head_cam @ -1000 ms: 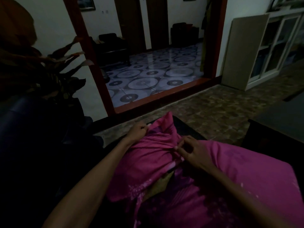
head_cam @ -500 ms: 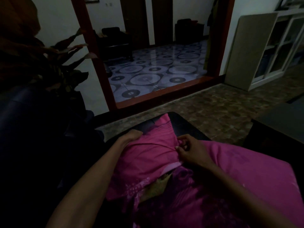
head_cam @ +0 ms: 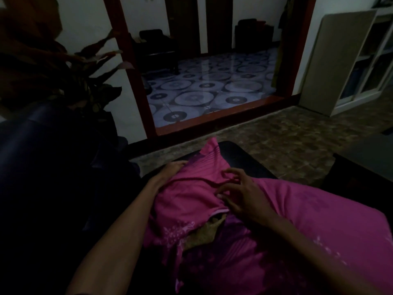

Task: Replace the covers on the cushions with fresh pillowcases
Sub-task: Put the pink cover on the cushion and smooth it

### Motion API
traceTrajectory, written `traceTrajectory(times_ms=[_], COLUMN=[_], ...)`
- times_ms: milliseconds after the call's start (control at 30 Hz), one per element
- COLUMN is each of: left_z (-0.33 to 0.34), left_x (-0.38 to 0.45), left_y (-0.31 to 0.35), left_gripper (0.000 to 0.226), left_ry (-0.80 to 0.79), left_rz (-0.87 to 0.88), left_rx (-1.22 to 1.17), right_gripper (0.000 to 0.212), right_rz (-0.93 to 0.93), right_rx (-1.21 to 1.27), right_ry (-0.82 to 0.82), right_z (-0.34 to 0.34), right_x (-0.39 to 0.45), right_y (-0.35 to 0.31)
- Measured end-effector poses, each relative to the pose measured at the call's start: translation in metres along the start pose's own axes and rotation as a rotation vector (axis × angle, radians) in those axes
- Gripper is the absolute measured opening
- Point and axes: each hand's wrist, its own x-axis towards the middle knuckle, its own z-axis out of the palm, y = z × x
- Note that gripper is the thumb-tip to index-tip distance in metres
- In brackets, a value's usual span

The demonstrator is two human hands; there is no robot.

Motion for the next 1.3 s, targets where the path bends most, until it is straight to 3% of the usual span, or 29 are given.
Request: traceTrajectory(times_ms=[100,167,233,467,567,667,733,767,833,900,1000,1067,1133,1233,1300], left_z=[0.002,0.003,0.005,0.010,0.008,0.004,0.005,0.004,0.005,0.004,-0.002,-0.005,-0.006,-0.002,0.003], left_x=[-0.007,0.001,0.010,0.024,0.026,0.032,0.034,0.032,0.032,0.032,0.036,0.035,0.037,0.037,0.036], left_y=[-0.006,-0.012,-0.016,-0.037,-0.045,-0.053,-0.056,-0.057,-0.065,-0.073,-0.074,-0.071,-0.065,-0.048,-0.036], left_gripper=[0.035,0.016,0.019,0.015,0.021,0.032,0.034,0.034,0.037,0.040,0.038,0.030,0.018,0.032,0.023], left_ry=[0.036,0.055,0.076,0.204,0.097,0.011,-0.003,0.019,0.063,0.068,0.021,-0.050,-0.121,-0.014,0.109], left_rz=[-0.046,-0.104,-0.103,-0.050,-0.060,-0.124,-0.212,-0.264,-0.355,-0.416,-0.438,-0.395,-0.217,0.072,0.211], left_rx=[-0.023,-0.141,-0.062,-0.118,-0.069,-0.011,0.008,0.018,0.003,0.003,0.009,0.029,0.051,-0.006,-0.088], right_gripper=[0.039,0.037,0.033,0.036,0.039,0.024,0.010,0.010,0.022,0.019,0.015,0.021,0.025,0.025,0.023], right_rz=[0.057,0.102,0.141,-0.061,0.048,0.242,0.397,0.443,0.470,0.519,0.616,0.680,0.713,0.692,0.664], right_rx=[-0.016,-0.054,-0.082,-0.085,0.019,0.241,0.186,0.101,-0.077,-0.175,-0.193,-0.184,-0.181,-0.207,-0.231], right_ry=[-0.026,0.000,0.015,-0.204,-0.185,0.040,0.186,0.193,0.036,-0.080,-0.019,-0.015,-0.062,-0.113,-0.112], right_z=[0.004,0.013,0.019,0.015,0.013,0.013,0.011,0.009,0.007,0.013,0.020,0.013,0.002,-0.004,-0.002], right_x=[0.002,0.006,0.009,-0.010,-0.004,0.013,0.032,0.042,0.056,0.058,0.045,0.041,0.037,0.027,0.022], right_y=[-0.014,-0.023,-0.029,-0.024,-0.020,-0.021,-0.022,-0.017,-0.010,-0.006,-0.003,0.002,0.008,0.008,0.005])
